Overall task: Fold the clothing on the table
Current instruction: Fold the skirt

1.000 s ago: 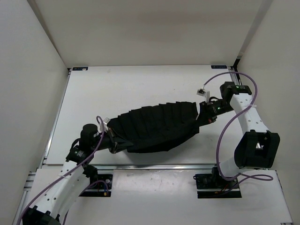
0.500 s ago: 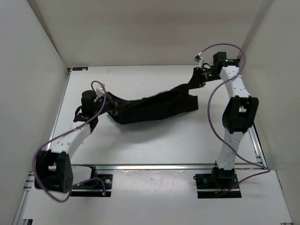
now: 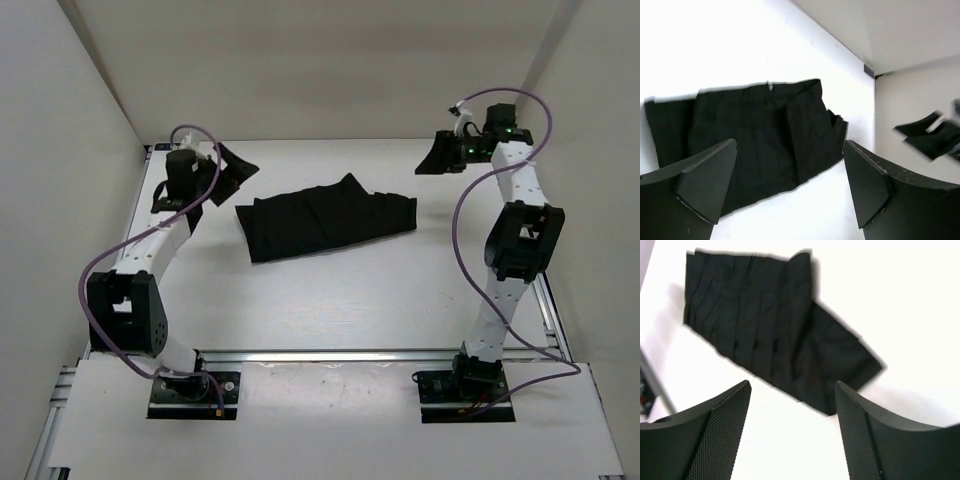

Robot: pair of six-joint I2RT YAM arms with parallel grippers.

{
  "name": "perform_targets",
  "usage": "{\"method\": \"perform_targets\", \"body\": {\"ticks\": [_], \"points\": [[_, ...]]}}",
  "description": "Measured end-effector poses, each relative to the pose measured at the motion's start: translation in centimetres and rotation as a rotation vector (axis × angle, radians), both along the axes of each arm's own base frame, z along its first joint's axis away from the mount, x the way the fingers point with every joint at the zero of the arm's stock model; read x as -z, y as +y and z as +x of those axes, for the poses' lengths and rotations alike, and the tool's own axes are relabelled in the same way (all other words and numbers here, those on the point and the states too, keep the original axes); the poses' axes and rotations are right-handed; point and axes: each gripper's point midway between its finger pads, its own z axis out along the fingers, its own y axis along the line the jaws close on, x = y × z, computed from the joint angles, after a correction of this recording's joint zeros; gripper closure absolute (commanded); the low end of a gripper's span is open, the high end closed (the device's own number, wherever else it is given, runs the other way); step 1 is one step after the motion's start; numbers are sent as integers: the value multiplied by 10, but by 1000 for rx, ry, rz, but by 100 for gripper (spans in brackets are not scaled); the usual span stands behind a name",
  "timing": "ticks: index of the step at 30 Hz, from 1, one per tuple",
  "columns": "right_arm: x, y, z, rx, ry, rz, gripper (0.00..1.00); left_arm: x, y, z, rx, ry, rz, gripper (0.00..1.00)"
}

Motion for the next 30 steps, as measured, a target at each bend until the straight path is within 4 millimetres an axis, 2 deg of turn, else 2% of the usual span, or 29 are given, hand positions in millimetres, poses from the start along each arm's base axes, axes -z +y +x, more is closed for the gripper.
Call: {"method": "perform_targets", "body": {"ticks": [2,4,5,7,9,11,13,16,19,23,27,30], "points": [[-10,-18,13,1,-62,7,29,-13,-10,13,54,-52,94,1],[-19,-24,37,-12,-112,24,25,-5,-17,26,97,-43,164,1],[-21,-24,55,-23,-156,28,25,6,-20,31,115,-20,190,1],[-22,-16,87,-47,-236,42,21,45,-26,36,146,62,242,2],[-5,0,102,-73,-249,60,19,87,-26,29,159,172,285,1],[21,23,97,-103,-180,77,15,119,-24,20,164,264,323,1],[45,51,86,-137,-104,92,12,135,-22,14,167,314,348,1],[65,94,79,-190,-62,110,12,141,-18,15,158,335,379,1],[71,125,77,-223,-61,137,12,133,-18,30,142,307,388,1],[73,136,78,-235,-61,167,12,127,-20,44,131,275,388,1],[76,136,81,-230,-62,173,12,137,-20,45,131,289,388,1],[85,135,85,-215,-60,158,11,141,-20,44,132,299,390,1]]}}
